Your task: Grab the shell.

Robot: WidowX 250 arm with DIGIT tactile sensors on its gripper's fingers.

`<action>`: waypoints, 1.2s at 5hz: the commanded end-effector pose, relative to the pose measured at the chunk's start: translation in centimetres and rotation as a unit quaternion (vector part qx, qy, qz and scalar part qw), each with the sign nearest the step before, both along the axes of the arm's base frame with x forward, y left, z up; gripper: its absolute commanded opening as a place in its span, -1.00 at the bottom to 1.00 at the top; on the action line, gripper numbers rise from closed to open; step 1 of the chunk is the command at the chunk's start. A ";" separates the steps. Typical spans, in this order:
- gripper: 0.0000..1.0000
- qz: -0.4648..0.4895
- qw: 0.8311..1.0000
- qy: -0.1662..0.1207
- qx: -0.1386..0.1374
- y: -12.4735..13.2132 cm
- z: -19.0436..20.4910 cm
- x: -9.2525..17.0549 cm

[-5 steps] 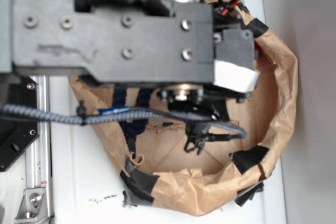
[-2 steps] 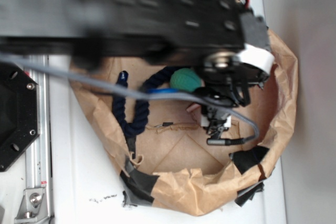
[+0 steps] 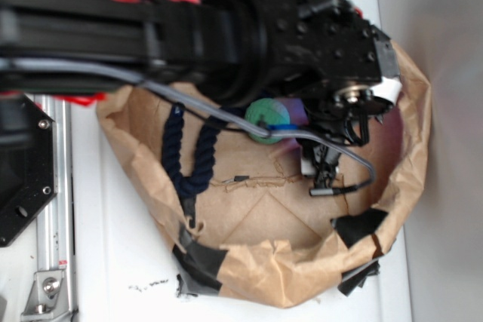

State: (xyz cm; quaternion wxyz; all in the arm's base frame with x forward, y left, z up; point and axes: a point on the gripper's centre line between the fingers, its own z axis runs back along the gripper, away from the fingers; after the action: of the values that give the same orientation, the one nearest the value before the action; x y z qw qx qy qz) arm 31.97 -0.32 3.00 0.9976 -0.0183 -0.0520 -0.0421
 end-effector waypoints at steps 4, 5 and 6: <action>-1.00 -0.038 0.997 -0.071 -0.003 -1.3 7.6 -0.2; -1.00 -0.042 0.996 -0.078 -0.019 -1.5 12.6 -1.4; -1.00 -0.053 0.997 -0.060 -0.019 -2.2 13.9 -2.0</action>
State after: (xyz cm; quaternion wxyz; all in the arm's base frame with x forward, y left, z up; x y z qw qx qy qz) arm 29.45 -2.48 14.38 0.9933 -0.0368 -0.0681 -0.0858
